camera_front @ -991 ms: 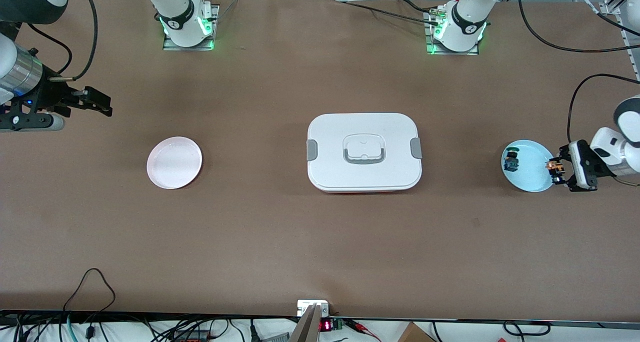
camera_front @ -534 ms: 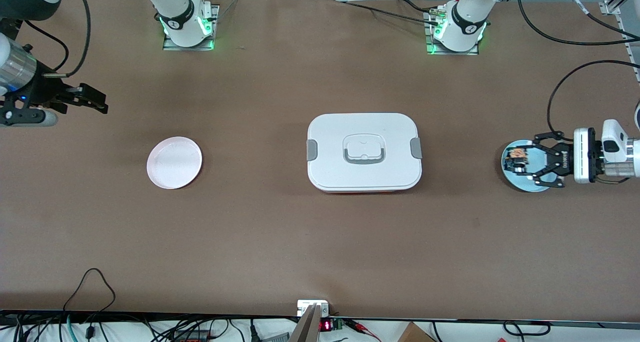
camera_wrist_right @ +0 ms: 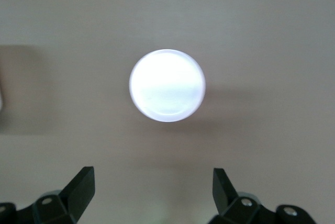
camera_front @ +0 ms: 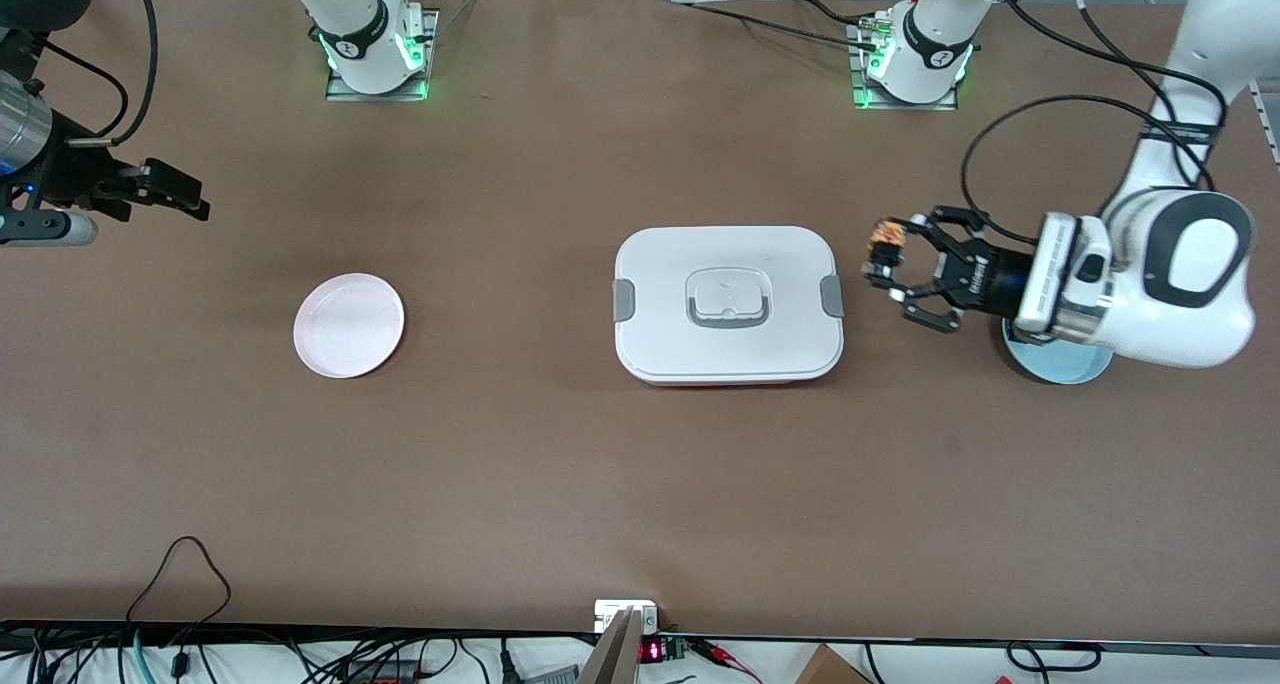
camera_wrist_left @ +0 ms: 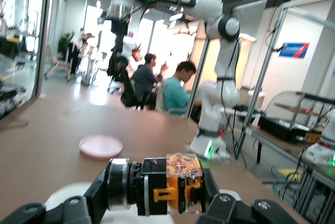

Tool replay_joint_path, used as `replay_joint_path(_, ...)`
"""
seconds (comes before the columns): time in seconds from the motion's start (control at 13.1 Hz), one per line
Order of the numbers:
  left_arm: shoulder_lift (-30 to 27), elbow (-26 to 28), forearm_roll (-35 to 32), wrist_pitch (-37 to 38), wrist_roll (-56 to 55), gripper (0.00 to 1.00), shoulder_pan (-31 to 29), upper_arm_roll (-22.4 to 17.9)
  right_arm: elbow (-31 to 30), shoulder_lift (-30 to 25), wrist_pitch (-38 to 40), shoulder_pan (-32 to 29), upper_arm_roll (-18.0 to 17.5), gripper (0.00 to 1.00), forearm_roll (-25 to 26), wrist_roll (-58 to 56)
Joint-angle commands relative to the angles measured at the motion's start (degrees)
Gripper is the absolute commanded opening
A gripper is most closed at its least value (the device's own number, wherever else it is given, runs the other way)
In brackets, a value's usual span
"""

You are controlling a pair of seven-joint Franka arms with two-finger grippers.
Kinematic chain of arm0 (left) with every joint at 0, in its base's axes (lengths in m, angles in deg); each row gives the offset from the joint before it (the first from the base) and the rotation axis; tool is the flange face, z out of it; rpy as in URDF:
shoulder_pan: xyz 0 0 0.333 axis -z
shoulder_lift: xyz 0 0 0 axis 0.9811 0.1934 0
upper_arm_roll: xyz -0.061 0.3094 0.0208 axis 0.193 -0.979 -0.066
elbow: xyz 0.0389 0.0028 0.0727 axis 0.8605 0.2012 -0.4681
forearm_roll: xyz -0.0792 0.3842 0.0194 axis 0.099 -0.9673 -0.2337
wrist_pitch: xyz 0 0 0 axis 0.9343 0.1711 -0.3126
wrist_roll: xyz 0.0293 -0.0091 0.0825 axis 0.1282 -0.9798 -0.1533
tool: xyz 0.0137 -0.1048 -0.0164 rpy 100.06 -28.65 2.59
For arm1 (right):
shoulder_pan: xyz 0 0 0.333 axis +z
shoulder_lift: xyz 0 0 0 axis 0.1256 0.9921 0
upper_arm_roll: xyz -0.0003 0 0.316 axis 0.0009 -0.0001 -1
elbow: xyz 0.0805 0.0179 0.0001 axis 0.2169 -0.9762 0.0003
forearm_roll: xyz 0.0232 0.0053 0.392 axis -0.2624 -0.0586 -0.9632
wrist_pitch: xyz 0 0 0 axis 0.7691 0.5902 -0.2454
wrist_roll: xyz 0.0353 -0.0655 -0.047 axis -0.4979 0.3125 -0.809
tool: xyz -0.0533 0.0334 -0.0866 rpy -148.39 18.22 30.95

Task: Transfer orange switch to right arm and place
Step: 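Lift the orange switch with the left gripper toward the white box, then carry the switch past the box while the right gripper reaches toward it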

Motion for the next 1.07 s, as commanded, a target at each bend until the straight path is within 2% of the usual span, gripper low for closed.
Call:
replay_joint_path(0.0, -4.1, 6.0, 7.8, 0.0, 4.6, 0.00, -1.6, 3.7, 0.5, 0.2, 1.3, -0.2, -0.4, 1.00, -9.1, -1.2)
replay_joint_path(0.15, -6.3, 12.7, 20.1, -4.1, 13.5, 0.00, -1.7, 8.0, 0.3, 0.9, 1.6, -0.2, -0.4, 1.00, -18.0, -1.2)
replay_joint_path(0.23, -8.3, 14.9, 22.9, -6.6, 16.2, 0.00, -1.6, 9.1, 0.3, 1.6, 1.6, -0.2, -0.5, 1.00, -21.7, -1.2)
replay_joint_path(0.53, -13.5, 16.6, 23.1, -9.7, 16.3, 0.00, -1.5, 11.0, 0.3, 3.2, 3.0, 2.7, -0.8, 1.00, -33.7, -1.2)
replay_joint_path(0.69, -19.6, 19.2, 23.1, -9.7, 14.9, 0.00, -1.8, 11.0, 0.4, 3.8, 2.2, 5.1, -0.9, 1.00, -37.7, -0.8)
replay_joint_path(0.84, -26.3, 21.3, 23.1, -9.7, 9.4, 0.00, -2.2, 11.0, 0.4, 6.4, 2.2, 6.2, -0.8, 1.00, -47.7, -1.1)
replay_joint_path(0.99, -29.6, 22.1, 23.2, -10.2, 6.0, 0.00, -1.9, 11.1, 0.4, 8.8, 1.9, 6.6, -0.9, 1.00, -58.4, -1.2)
